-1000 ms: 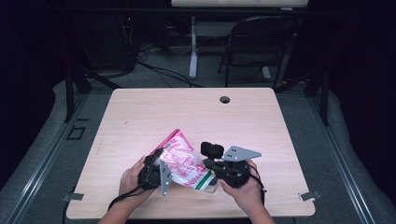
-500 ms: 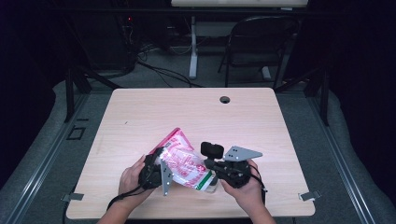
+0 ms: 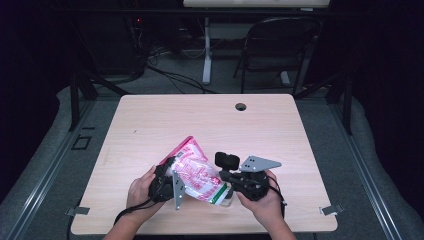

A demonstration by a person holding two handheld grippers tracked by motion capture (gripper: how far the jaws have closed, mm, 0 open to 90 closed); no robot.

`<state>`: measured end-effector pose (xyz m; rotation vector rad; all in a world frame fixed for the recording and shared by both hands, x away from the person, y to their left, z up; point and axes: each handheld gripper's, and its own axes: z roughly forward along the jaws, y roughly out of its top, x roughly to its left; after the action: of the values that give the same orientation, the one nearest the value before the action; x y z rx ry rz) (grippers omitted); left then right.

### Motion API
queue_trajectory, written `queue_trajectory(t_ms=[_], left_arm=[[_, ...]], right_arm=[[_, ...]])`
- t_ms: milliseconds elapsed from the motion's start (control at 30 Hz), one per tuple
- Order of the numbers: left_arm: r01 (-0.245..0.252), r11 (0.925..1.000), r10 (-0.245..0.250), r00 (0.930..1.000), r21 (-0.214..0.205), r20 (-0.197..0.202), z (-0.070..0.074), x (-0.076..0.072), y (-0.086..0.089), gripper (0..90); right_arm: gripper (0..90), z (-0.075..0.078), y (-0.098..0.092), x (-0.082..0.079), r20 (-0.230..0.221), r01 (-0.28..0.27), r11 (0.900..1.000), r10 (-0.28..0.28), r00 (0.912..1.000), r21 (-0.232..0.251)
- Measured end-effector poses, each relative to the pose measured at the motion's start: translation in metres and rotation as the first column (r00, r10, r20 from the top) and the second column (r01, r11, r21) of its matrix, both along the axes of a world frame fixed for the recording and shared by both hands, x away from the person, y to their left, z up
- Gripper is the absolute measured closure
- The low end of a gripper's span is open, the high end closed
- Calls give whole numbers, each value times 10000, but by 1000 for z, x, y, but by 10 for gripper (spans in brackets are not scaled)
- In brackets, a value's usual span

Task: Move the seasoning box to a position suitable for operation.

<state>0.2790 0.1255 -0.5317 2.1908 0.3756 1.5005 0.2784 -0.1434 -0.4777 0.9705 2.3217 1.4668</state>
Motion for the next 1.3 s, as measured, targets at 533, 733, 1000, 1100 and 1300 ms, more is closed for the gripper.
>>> queue_trajectory(t_ms=[533, 733, 1000, 1100, 1300], left_arm=[[40, 9996, -47, 9997, 292, 250, 5, 3, 0, 695], [98, 9990, -113, 9994, 445, 329, 7, 4, -1, 695], [124, 9976, -158, 9987, 675, 487, 11, 5, -2, 695], [131, 9970, -174, 9983, 767, 556, 12, 6, -3, 695], [186, 9964, -240, 9976, 830, 648, 13, 7, -4, 695]], right_arm=[[900, 13, 4, 11, -660, -492, 9922, 418, 9969, -1149], [900, 14, 5, 13, -905, -684, 9880, 562, 9943, -1384], [900, 15, 5, 15, -1044, -696, 9874, 550, 9930, -1422], [900, 15, 4, 16, -1124, -687, 9878, 532, 9922, -1395], [900, 15, 2, 17, -1195, -704, 9872, 534, 9914, -1428]])
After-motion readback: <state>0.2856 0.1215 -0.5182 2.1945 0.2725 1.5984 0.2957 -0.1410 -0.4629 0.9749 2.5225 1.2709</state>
